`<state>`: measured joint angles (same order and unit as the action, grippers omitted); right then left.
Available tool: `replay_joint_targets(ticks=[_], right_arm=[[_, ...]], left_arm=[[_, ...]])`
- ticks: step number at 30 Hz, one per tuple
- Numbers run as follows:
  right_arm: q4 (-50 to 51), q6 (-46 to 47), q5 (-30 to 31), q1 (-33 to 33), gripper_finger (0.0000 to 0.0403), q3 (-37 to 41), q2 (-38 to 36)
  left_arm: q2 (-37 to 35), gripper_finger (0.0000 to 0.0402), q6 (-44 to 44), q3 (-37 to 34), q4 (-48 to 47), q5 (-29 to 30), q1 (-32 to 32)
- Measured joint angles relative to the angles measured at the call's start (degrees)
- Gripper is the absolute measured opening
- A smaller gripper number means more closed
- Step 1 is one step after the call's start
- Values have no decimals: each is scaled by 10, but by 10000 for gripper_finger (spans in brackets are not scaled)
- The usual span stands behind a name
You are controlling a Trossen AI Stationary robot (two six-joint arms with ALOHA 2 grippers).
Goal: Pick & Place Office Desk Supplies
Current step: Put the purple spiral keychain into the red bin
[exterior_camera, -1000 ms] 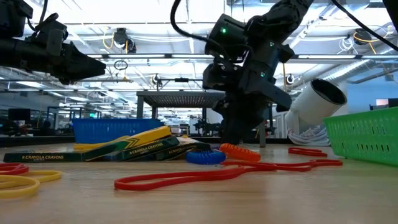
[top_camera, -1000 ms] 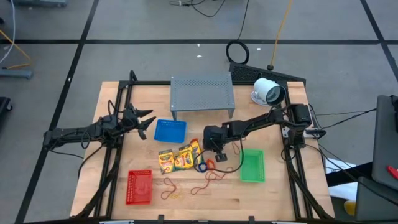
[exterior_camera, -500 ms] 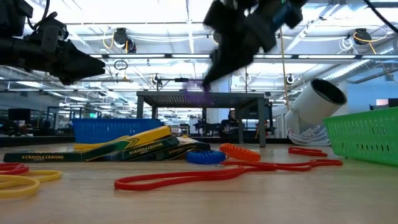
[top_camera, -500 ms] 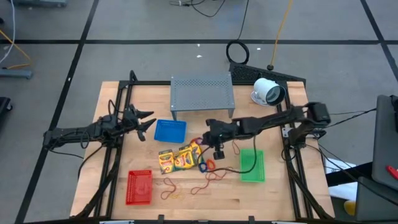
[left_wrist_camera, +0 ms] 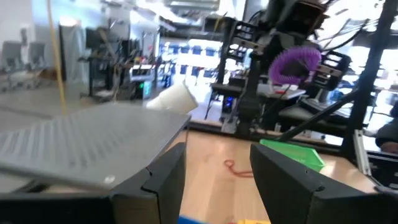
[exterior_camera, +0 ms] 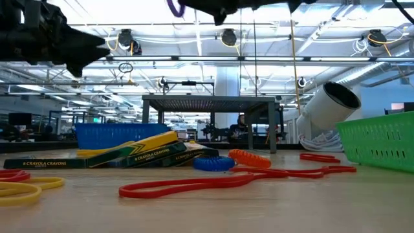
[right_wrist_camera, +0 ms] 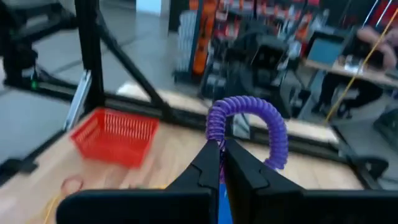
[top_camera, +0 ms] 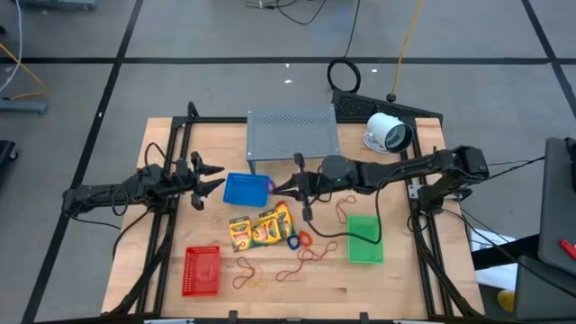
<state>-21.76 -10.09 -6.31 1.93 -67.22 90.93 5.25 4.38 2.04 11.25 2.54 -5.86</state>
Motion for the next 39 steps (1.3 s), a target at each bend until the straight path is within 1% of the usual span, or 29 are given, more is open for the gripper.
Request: replay_joint_targets(ticks=[3, 6, 7, 9, 11, 14, 18, 22, 28, 33, 39], right_arm=[[-46, 3, -15, -3, 0, 1, 1], [-111, 21, -19, -4, 0, -1, 16], [-120, 29, -30, -4, 0, -1, 20], [-155, 47, -59, -4, 0, 1, 36], [-200, 63, -64, -5, 0, -5, 62], [-217, 79, -73, -7, 0, -3, 83], [-246, 106, -74, -13, 0, -3, 103], [-267, 104, -74, -13, 0, -4, 100], [-269, 105, -75, -12, 0, -4, 102], [-261, 105, -75, -8, 0, -4, 102], [-262, 97, -76, -3, 0, -4, 102]], left_arm=[[19, 187, -6, 0, 32, -28, 0], [47, 187, -9, 0, 72, -42, 0], [57, 186, -13, 0, 87, -47, 0], [84, 186, -19, 0, 129, -63, 0], [114, 186, -24, 0, 177, -83, 0], [164, 186, -22, 1, 259, -106, 0], [233, 186, -8, 3, 321, -127, 0], [306, 186, -12, 28, 331, -130, 0], [398, 186, -50, 102, 332, -140, 0], [451, 186, -71, 157, 332, -176, 0], [501, 186, -72, 200, 331, -192, 0]])
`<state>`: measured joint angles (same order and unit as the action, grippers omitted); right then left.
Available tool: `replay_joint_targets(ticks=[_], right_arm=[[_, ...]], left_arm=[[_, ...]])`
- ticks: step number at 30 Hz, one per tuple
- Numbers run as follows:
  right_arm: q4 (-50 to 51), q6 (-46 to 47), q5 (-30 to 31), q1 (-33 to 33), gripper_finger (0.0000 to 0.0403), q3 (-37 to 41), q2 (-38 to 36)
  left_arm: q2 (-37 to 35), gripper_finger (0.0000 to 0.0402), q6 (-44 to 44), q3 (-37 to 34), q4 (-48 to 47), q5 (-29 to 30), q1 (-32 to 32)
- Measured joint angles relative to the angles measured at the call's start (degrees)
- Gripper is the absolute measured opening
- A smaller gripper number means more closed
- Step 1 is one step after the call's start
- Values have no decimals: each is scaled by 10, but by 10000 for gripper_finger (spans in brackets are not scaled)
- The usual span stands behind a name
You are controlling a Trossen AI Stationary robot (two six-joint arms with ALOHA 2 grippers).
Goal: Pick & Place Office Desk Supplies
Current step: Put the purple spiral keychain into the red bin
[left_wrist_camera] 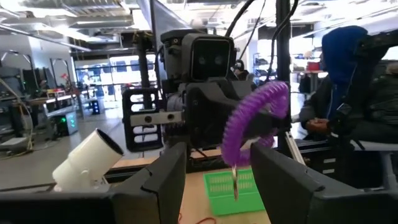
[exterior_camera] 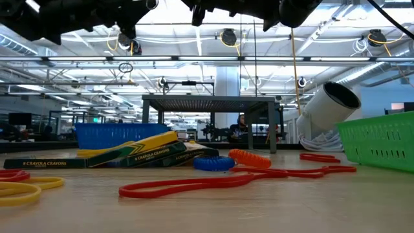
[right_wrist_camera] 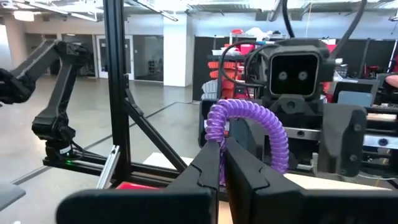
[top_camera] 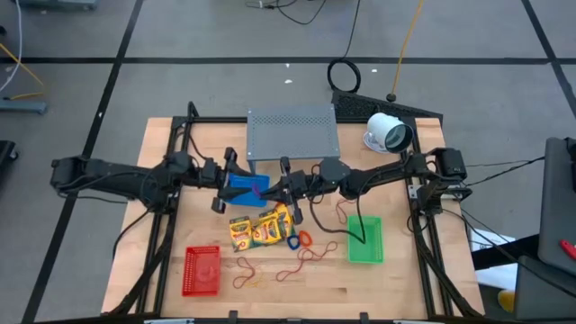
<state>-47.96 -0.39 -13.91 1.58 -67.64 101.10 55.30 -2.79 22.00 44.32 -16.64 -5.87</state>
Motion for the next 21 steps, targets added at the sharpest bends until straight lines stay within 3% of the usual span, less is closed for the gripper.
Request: replay_joint_targets(ticks=[5, 14, 17, 21], right_arm=[[2, -3, 0, 0, 0, 0, 0], [2, -7, 0, 0, 0, 0, 0], [4, -7, 0, 0, 0, 0, 0], [7, -9, 0, 0, 0, 0, 0]], left_arm=[[31, 186, -1, 23, 0, -3, 0], [54, 175, 1, 48, 1, -65, 0], [55, 131, -8, 49, 1, -70, 0], [55, 34, -23, 49, 1, -71, 0]])
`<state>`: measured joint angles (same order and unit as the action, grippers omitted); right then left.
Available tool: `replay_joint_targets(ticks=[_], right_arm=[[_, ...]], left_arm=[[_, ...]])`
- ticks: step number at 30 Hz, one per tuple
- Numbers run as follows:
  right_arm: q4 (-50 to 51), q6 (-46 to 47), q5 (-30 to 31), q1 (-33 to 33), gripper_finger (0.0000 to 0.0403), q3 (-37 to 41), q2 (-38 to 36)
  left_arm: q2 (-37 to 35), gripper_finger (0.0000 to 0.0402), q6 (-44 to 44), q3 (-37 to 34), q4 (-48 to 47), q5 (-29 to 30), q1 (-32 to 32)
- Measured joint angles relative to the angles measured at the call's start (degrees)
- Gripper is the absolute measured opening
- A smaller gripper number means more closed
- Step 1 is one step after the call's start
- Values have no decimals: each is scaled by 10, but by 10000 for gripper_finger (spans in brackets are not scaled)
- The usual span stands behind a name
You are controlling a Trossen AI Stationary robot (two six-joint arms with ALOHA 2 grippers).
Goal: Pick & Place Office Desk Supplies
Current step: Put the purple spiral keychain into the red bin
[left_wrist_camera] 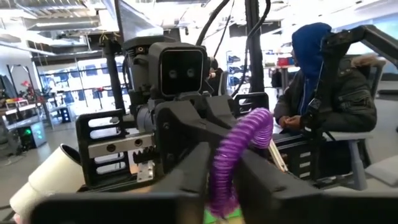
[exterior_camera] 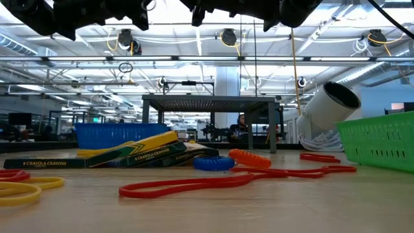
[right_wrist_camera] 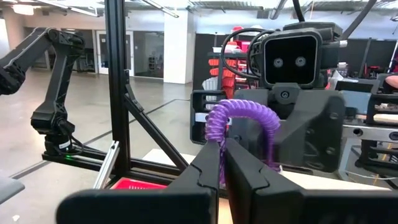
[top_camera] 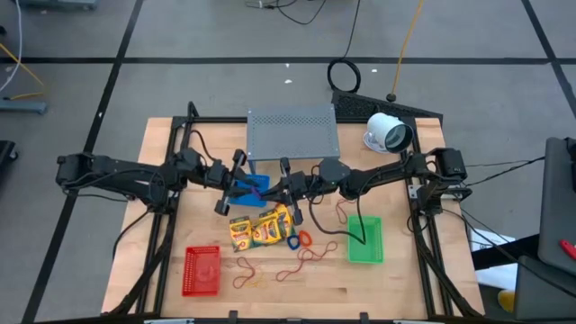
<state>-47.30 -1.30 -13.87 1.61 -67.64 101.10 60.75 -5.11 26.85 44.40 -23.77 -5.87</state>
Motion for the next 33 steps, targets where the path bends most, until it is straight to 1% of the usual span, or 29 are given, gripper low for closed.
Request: replay_joint_targets(ticks=[1, 2, 5, 10, 15, 21, 24, 26, 29, 33], right_arm=[[0, 0, 0, 0, 0, 0, 0], [0, 0, 0, 0, 0, 0, 0], [1, 0, 0, 0, 0, 0, 0], [0, 2, 0, 0, 13, 0, 0], [-7, 6, -2, 1, 48, 0, 0], [-44, 23, -50, 6, 108, 0, -2], [-40, 34, -59, 6, 133, 0, -10], [-27, 36, -59, 5, 146, 0, -18], [12, 20, -58, 5, 160, 0, -34], [75, -15, -56, 5, 168, 1, -65]], left_arm=[[0, 22, -2, 0, 0, 0, 0], [0, 20, -2, 0, 0, 0, 0], [0, 25, -2, 0, 0, 5, 0], [0, 17, 2, 0, 0, 7, 0], [0, 17, 6, 0, -7, 8, 0], [-3, 16, 5, 0, -18, 9, -6], [-25, 16, 4, 0, -56, 9, -15], [-52, 16, 4, 0, -101, 8, -21], [-109, 16, -4, 0, -185, 9, -24], [-201, 16, 0, 0, -328, 16, -24]])
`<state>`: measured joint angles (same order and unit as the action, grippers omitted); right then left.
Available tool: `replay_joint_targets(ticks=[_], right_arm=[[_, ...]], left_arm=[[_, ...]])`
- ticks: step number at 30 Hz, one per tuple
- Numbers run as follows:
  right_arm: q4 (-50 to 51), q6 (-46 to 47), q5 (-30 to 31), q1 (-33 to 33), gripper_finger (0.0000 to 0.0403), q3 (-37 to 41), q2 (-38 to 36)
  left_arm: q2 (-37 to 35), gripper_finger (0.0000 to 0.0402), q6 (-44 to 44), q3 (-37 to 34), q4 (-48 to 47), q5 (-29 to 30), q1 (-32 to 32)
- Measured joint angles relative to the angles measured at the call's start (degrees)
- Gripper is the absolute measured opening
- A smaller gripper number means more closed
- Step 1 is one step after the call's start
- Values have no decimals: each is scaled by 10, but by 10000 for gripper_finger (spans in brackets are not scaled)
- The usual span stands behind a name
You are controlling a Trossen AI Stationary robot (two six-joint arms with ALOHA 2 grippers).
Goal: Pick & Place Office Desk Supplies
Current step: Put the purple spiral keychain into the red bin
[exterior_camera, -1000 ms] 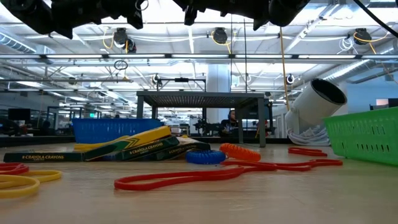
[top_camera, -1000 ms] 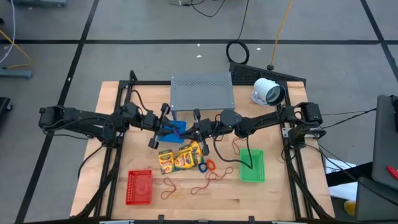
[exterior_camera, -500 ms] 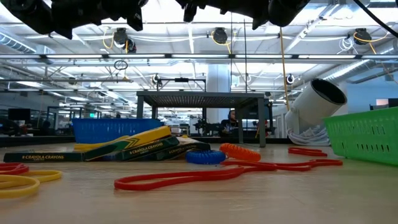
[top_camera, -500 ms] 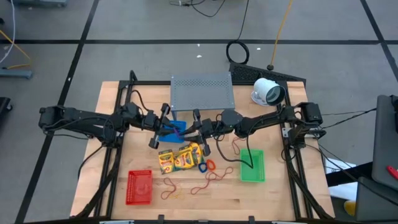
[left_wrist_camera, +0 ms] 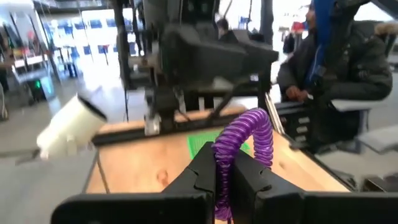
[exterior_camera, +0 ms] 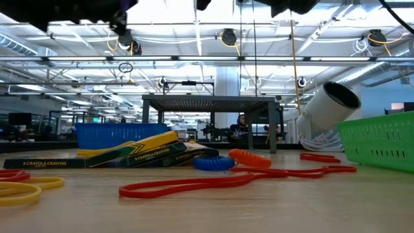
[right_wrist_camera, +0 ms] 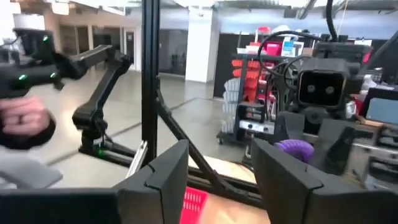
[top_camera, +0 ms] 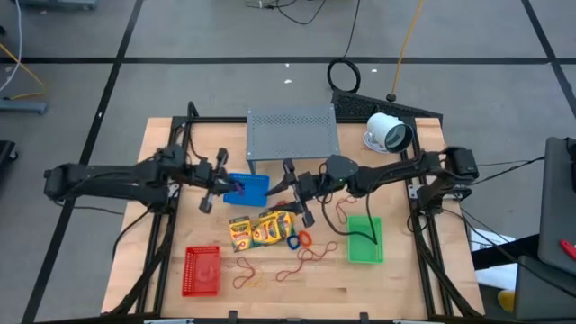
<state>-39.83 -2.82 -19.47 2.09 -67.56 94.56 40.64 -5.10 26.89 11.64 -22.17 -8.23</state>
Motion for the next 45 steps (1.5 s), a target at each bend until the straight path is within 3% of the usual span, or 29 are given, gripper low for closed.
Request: replay_joint_targets(ticks=[4, 10, 14, 18, 24, 30, 35, 40, 45], right_arm=[[64, -28, 56, -1, 166, 0, -36], [185, -54, 192, -1, 160, 0, -80], [231, -32, 264, -1, 160, 4, -91], [218, 6, 305, 0, 160, 29, -96], [146, 62, 360, 10, 160, 104, -106], [36, 97, 362, 18, 160, 183, -110], [1, 114, 362, 18, 160, 222, -118], [-2, 116, 360, 28, 160, 226, -118], [-9, 111, 359, 50, 160, 226, -118]], left_arm=[[-86, 16, 35, 0, -123, 13, 3], [-166, 16, 120, 4, -249, 12, 54], [-170, 16, 159, 39, -385, 52, 116], [-149, 16, 199, 66, -445, 101, 186], [-86, 16, 307, 71, -508, 153, 305], [5, 16, 429, 72, -466, 203, 434], [94, 16, 524, 110, -462, 278, 531], [178, 15, 604, 149, -489, 343, 595], [264, 15, 691, 149, -527, 342, 619]])
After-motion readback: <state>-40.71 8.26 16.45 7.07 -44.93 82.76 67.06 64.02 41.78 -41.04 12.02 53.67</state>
